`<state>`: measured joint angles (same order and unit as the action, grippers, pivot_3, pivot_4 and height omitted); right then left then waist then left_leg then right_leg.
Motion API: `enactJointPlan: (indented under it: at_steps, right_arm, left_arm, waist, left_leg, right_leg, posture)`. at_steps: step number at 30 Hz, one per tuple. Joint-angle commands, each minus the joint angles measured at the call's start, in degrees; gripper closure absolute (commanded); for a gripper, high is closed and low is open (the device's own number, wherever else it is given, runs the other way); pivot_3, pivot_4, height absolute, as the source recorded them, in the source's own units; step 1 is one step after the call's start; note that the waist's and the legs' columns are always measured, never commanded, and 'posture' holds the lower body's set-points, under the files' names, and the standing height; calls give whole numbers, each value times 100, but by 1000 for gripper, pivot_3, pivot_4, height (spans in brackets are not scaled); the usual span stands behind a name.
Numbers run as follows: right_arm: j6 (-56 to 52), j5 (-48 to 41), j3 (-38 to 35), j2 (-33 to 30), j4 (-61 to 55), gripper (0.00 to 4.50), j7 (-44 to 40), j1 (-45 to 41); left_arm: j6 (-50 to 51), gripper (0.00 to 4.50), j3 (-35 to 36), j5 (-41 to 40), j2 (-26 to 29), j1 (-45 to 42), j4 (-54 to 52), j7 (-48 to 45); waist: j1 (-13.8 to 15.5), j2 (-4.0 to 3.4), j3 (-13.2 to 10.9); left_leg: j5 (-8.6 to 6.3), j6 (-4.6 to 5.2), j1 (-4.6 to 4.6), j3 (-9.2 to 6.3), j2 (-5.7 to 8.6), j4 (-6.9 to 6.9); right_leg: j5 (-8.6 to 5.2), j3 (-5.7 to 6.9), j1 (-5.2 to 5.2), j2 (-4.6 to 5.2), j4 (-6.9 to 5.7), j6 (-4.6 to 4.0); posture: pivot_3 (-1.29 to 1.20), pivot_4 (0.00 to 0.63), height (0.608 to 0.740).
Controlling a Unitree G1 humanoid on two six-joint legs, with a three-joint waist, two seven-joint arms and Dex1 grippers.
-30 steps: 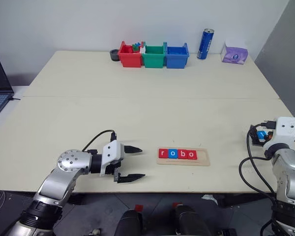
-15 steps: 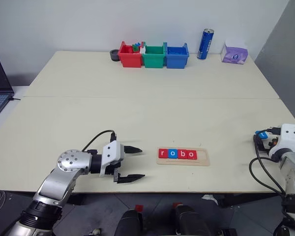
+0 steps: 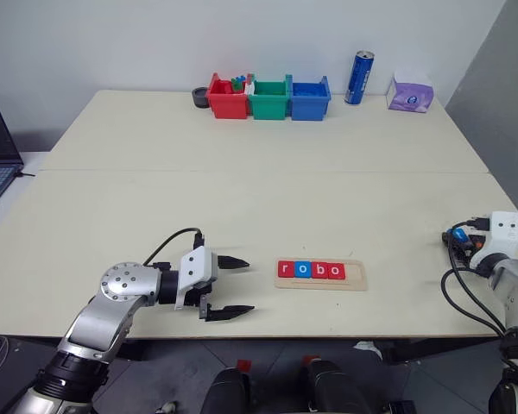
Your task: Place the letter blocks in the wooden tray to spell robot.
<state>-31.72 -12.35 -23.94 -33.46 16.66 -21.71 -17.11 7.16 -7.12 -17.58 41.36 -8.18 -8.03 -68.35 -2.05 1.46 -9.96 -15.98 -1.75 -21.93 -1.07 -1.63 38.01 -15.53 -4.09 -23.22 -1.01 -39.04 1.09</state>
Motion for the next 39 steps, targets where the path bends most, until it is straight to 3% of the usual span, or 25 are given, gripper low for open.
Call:
enactJointPlan:
  at_steps: [1,2,7,13,17,23,31,35,39]
  right_arm:
    - [-69,-11,36,-84,71,2790,19,35]
    - [-107,-34,36,-75,-20,3065,35,73]
    - [-750,-204,118,184,-1586,3052,259,657]
    - [-1724,-298,570,1345,-4608,3052,1178,1911]
    - [-2129,-187,1285,2059,-5780,3052,1652,2739]
    - [-2217,26,1503,2742,-6092,3052,2283,3087]
    - [-2163,-14,1340,3129,-5886,3052,2502,2969]
    - [-2067,-56,1291,3393,-5882,1653,2570,2959]
    - [-1845,-60,1231,3271,-5998,218,2420,2734]
  left_arm:
    - [-28,0,58,-18,65,-89,-143,-30]
    - [-31,0,58,-17,65,-92,-137,-32]
    - [-50,0,74,-20,86,-69,-124,-43]
    - [-99,0,68,-18,97,-59,-56,-74]
    - [-136,0,24,4,64,-129,26,-132]
    - [-105,0,-28,6,59,-237,32,-203]
    - [-96,0,-48,23,38,-376,107,-264]
    - [-98,0,-47,29,30,-378,117,-262]
    - [-84,0,-42,50,19,-374,115,-240]
  waist:
    - [4,1,1]
    - [6,2,1]
    - [18,1,1]
    - [13,-10,3]
    - [17,-16,6]
    - [16,-12,8]
    - [15,-12,9]
    - [14,-11,9]
    - [16,-12,8]
  left_leg:
    - [0,0,0,0,0,1]
    - [0,0,0,0,0,1]
    - [0,0,-4,-11,-1,-3]
    - [0,-1,-12,-37,-10,-10]
    - [0,-1,-11,-38,-11,-10]
    - [0,-2,-4,-34,-5,-2]
    - [0,-1,-5,-34,-5,-4]
    - [0,-2,-7,-34,-7,-5]
    - [0,-1,-7,-35,-5,-4]
  right_leg:
    - [0,0,1,0,0,1]
    - [1,0,1,1,1,1]
    - [0,1,1,1,1,1]
    - [-16,3,-6,3,-3,18]
    - [-22,5,-7,4,-3,17]
    - [-21,3,-6,5,1,22]
    - [-22,5,-6,5,3,22]
    - [-23,4,-6,5,3,21]
    - [-23,6,-6,5,3,21]
  posture:
    - [0,150,740]
    - [0,150,740]
    - [0,150,740]
    - [0,150,740]
    - [0,150,740]
    - [0,150,740]
    - [0,150,740]
    - [0,150,740]
    - [0,150,740]
